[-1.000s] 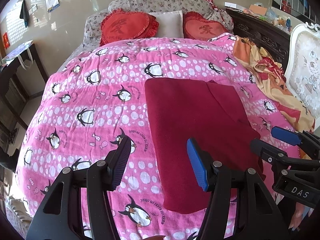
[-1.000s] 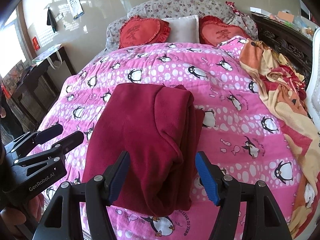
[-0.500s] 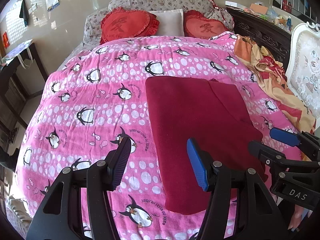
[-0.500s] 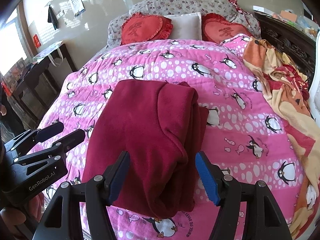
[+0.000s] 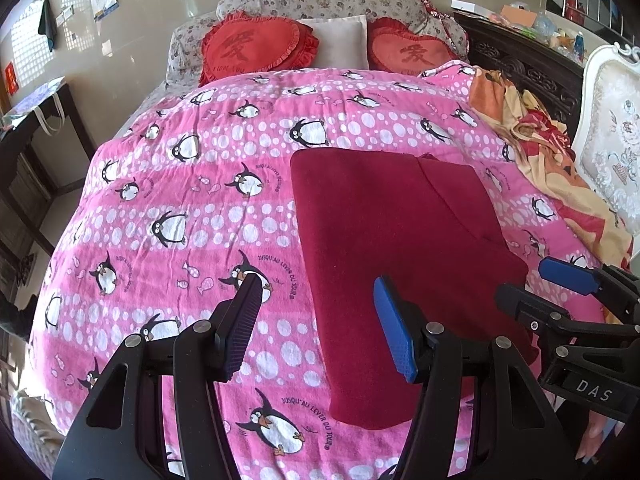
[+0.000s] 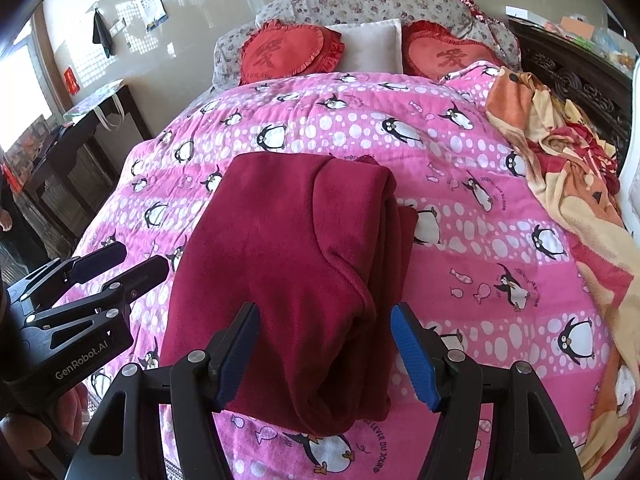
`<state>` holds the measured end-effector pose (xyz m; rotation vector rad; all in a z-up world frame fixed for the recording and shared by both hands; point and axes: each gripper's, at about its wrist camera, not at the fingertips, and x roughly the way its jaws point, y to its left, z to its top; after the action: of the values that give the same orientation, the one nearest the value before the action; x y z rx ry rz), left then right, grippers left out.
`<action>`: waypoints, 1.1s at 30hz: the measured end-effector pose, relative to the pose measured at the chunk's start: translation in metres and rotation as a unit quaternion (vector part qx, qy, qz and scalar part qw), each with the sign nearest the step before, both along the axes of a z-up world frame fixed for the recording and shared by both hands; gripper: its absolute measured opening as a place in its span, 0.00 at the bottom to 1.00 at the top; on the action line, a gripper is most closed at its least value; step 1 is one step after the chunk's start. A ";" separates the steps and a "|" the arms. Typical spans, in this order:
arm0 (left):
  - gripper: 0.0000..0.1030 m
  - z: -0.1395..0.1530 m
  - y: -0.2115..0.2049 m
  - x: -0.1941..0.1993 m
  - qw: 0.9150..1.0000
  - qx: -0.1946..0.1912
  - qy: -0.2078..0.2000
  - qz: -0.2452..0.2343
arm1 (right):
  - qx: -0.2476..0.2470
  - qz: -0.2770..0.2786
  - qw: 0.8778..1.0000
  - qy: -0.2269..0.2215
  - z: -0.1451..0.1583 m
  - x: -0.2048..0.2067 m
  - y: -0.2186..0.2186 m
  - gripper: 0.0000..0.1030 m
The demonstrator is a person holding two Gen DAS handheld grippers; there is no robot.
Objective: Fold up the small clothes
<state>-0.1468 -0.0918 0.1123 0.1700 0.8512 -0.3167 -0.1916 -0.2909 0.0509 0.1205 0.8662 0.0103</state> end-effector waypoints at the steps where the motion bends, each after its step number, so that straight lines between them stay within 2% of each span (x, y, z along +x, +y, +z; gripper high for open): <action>1: 0.57 0.000 0.000 0.000 1.000 0.000 0.001 0.000 | 0.000 0.000 1.000 0.000 0.000 0.000 0.000 0.64; 28: 0.56 -0.006 0.003 0.007 1.000 -0.009 0.005 0.001 | 0.006 0.003 1.000 0.015 -0.010 0.007 0.000 0.64; 33: 0.57 0.001 0.024 0.020 0.999 -0.029 -0.008 0.018 | 0.028 -0.009 0.999 -0.022 0.001 0.005 -0.019 0.64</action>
<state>-0.1265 -0.0673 0.1137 0.1026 0.8263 -0.3061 -0.1870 -0.3102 0.0521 0.1791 0.8217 0.0204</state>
